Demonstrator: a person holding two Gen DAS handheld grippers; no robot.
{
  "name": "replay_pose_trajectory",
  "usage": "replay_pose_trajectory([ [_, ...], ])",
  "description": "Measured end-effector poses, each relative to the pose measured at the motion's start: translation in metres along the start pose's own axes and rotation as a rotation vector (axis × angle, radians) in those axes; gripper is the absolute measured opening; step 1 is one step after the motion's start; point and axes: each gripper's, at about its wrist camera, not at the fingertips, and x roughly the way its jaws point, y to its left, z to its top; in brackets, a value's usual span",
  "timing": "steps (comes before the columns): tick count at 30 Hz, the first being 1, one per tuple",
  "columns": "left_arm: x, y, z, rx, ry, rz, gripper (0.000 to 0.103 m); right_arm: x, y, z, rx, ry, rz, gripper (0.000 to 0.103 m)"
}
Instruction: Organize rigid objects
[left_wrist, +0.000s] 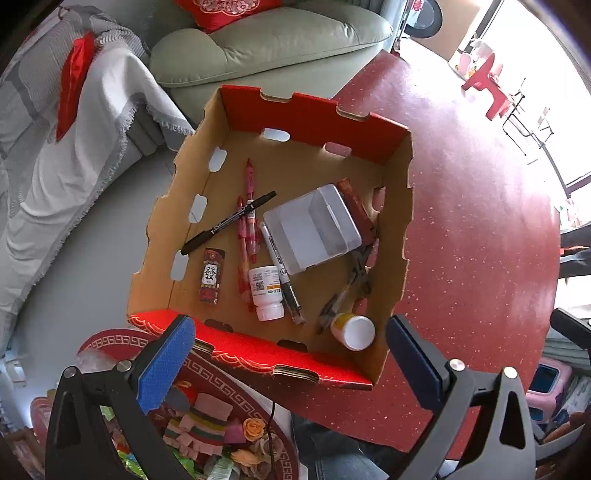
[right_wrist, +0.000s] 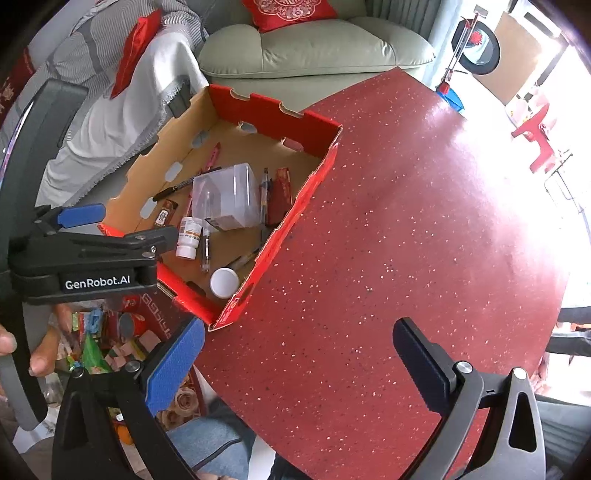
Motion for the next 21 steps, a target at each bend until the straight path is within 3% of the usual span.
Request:
replay_pose_trajectory([
  [21,-0.006,0.017,-0.004,-0.071,-0.012,0.064,0.103,0.000,0.014,-0.001,-0.053,0.001,-0.019,0.103],
])
